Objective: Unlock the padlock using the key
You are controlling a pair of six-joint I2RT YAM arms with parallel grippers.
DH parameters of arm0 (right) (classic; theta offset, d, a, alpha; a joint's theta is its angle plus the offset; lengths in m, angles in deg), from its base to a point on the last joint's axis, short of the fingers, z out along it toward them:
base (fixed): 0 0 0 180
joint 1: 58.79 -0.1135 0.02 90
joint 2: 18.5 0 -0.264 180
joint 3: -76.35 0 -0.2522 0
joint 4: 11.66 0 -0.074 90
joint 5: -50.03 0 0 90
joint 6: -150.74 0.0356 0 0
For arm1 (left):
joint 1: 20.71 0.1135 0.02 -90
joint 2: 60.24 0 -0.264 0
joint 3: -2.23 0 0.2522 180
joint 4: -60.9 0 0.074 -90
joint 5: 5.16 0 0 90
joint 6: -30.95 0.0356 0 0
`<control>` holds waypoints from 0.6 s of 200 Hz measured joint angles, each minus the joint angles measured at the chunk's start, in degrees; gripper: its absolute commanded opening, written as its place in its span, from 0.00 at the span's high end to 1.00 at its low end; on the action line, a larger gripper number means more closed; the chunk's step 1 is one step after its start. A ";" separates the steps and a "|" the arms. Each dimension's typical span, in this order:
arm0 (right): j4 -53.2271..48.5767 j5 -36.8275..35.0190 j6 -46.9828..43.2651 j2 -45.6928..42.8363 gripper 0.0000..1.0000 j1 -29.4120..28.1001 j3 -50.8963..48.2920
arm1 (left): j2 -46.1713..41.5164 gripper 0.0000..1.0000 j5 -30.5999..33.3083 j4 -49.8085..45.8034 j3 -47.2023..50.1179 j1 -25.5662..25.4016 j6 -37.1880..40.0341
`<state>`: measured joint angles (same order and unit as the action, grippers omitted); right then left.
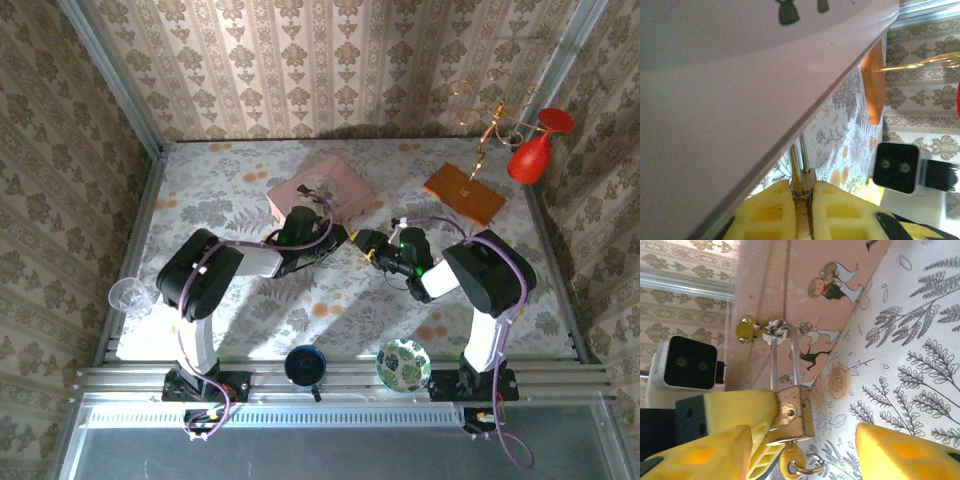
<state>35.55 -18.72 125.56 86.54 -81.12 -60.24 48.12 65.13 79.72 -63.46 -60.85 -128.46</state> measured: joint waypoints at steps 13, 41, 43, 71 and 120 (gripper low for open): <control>-4.46 -1.36 -2.78 -4.04 0.43 -0.02 -0.50 | -0.48 1.00 -0.24 -1.95 -0.39 0.00 0.15; -18.62 -7.78 -12.24 -15.56 0.51 -1.86 -0.72 | -1.79 1.00 -0.42 -7.96 -1.86 0.00 0.61; -20.09 -8.66 -12.55 -16.39 0.51 -2.16 -0.59 | -1.88 1.00 -0.42 -8.20 -1.90 0.00 0.63; -37.46 -19.65 -24.35 -24.02 0.55 -9.53 4.46 | -3.28 1.00 -0.48 -13.07 -2.84 -0.11 1.25; -55.32 -34.23 -38.23 -22.36 0.62 -17.57 13.16 | -3.37 1.00 -0.48 -15.26 -3.65 -0.26 1.31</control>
<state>-19.77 -52.95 87.33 64.18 -98.69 -47.08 44.75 64.65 64.46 -67.11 -61.11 -127.15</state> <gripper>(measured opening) 0.391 0.089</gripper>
